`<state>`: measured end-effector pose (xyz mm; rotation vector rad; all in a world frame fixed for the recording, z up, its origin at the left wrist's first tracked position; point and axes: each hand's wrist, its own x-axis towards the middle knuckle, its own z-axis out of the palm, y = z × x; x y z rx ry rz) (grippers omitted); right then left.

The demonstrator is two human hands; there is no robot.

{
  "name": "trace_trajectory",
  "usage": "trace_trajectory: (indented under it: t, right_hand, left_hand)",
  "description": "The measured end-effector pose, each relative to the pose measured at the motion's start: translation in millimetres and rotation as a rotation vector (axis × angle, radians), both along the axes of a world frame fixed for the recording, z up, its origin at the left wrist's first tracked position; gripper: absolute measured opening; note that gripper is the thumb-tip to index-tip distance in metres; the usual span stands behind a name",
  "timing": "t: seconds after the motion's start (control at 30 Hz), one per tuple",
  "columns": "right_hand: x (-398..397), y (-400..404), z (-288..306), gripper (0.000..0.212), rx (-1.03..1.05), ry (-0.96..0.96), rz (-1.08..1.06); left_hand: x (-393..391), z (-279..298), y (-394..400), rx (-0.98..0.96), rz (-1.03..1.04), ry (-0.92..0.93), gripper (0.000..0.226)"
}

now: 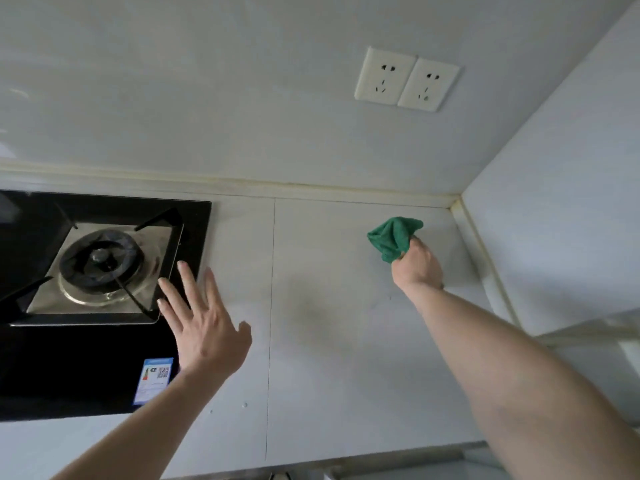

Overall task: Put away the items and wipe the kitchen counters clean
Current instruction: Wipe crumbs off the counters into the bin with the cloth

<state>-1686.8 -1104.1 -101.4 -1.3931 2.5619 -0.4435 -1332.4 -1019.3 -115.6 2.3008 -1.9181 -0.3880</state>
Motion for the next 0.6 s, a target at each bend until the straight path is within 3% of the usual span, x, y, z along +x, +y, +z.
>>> trace_trajectory:
  t: [0.13, 0.27, 0.37, 0.47, 0.6]
  right_hand:
    - [-62, 0, -23, 0.045, 0.13, 0.056, -0.018]
    - [-75, 13, -55, 0.039, 0.246, 0.017, -0.049]
    - [-28, 27, -68, 0.044, 0.14, 0.039, -0.04]
    - [55, 38, -71, 0.046, 0.073, 0.063, 0.132]
    - [98, 31, -58, 0.047, 0.034, -0.06, 0.299]
  left_hand:
    - [-17, -14, -30, 0.131, -0.275, -0.034, 0.097]
    - [-9, -25, -71, 0.394, -0.41, -0.131, 0.115]
    - [-12, -22, -92, 0.504, -0.442, -0.175, 0.132]
    - [-23, -19, -103, 0.549, -0.431, -0.238, 0.141]
    - [-32, -14, -104, 0.513, -0.434, -0.33, 0.143]
